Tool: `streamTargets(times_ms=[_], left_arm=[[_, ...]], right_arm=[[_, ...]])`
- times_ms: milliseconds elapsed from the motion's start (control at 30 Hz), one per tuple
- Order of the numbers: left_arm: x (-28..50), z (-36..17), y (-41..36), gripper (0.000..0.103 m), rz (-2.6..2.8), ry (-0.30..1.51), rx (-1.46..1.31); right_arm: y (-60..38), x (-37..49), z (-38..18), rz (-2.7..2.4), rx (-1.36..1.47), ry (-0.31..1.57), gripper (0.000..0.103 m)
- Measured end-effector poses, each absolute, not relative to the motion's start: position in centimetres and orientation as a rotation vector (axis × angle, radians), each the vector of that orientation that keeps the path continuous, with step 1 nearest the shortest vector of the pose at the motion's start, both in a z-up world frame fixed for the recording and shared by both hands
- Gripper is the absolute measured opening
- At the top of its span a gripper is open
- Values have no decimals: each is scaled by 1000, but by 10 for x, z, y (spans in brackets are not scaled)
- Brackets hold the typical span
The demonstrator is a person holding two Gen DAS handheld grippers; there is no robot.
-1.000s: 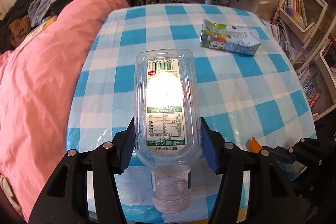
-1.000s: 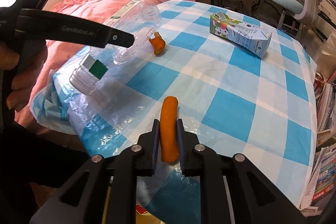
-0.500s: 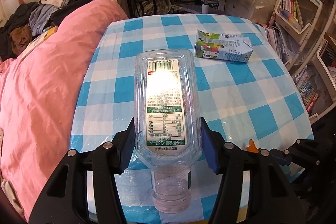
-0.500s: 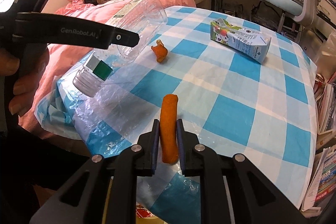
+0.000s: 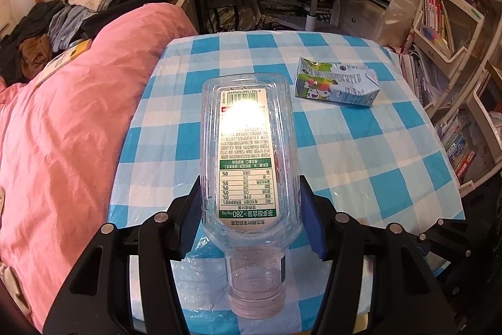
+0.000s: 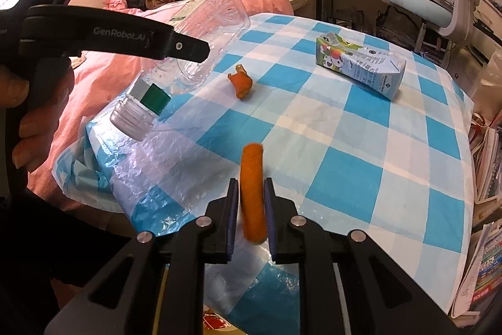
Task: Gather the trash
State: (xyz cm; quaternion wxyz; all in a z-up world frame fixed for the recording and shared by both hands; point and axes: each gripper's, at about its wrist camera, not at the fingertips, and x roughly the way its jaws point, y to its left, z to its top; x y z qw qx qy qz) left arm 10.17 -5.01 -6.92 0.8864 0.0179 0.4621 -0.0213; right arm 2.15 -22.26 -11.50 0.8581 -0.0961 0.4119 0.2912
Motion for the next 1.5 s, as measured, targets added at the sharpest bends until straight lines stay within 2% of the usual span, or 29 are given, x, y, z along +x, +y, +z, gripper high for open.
streamTargets(times_ms=[533, 1100, 1133, 1200, 1233, 1267, 1500], left_arm=[[97, -60, -50, 54, -49, 920, 29], [42, -51, -60, 54, -43, 851, 64], [40, -51, -60, 54, -44, 853, 60], [35, -53, -60, 54, -41, 854, 56], [33, -54, -60, 54, -40, 855, 54], [32, -54, -59, 54, -40, 856, 52], [32, -55, -58, 54, -35, 857, 44]], right_arm=[[-220, 15, -103, 648, -175, 842, 17], [-219, -54, -97, 703, -172, 826, 17], [-218, -52, -94, 672, -196, 809, 19], [-217, -45, -90, 631, -215, 785, 34], [-218, -41, -89, 611, -218, 776, 45], [-218, -33, -88, 581, -223, 769, 48], [-211, 19, -115, 508, -265, 861, 47]])
